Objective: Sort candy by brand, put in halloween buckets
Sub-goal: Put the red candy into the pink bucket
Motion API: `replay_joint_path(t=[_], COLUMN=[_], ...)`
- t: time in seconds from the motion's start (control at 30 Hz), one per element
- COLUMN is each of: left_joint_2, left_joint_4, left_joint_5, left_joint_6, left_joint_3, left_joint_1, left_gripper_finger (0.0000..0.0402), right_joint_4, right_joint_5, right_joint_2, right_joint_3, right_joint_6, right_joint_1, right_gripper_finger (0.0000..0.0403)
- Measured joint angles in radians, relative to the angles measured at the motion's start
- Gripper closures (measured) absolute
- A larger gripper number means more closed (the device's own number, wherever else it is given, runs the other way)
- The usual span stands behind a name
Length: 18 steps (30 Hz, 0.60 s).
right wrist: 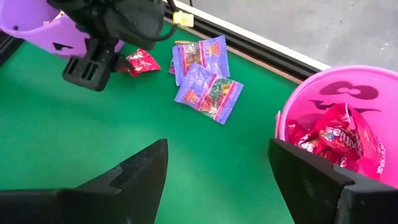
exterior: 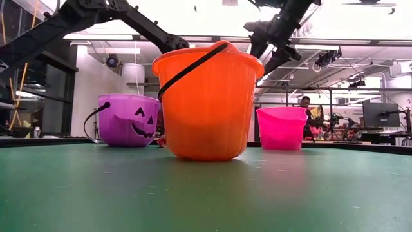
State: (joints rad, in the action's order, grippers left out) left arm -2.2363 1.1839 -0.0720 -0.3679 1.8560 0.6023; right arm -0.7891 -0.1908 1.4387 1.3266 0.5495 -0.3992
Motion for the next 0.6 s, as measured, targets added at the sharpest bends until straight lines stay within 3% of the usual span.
replay_joint_path(t=[0.47, 0.6], left_joint_2=[-0.046, -0.057], left_joint_4=[-0.004, -0.008], left_joint_5=[-0.024, -0.025], left_joint_6=[0.018, 0.018], left_joint_3=[-0.005, -0.011], left_joint_1=[-0.008, -0.008], left_gripper_finger=[0.0188, 0.0209], right_joint_4=[0.0, -0.002], right_joint_5=[0.0, 0.001], right_joint_2=[0.0, 0.0], right_joint_3=[0.0, 0.0], right_joint_6=[0.015, 0.013], right_joint_1=[0.001, 0.001], right_gripper_finger=[0.0132, 0.0132])
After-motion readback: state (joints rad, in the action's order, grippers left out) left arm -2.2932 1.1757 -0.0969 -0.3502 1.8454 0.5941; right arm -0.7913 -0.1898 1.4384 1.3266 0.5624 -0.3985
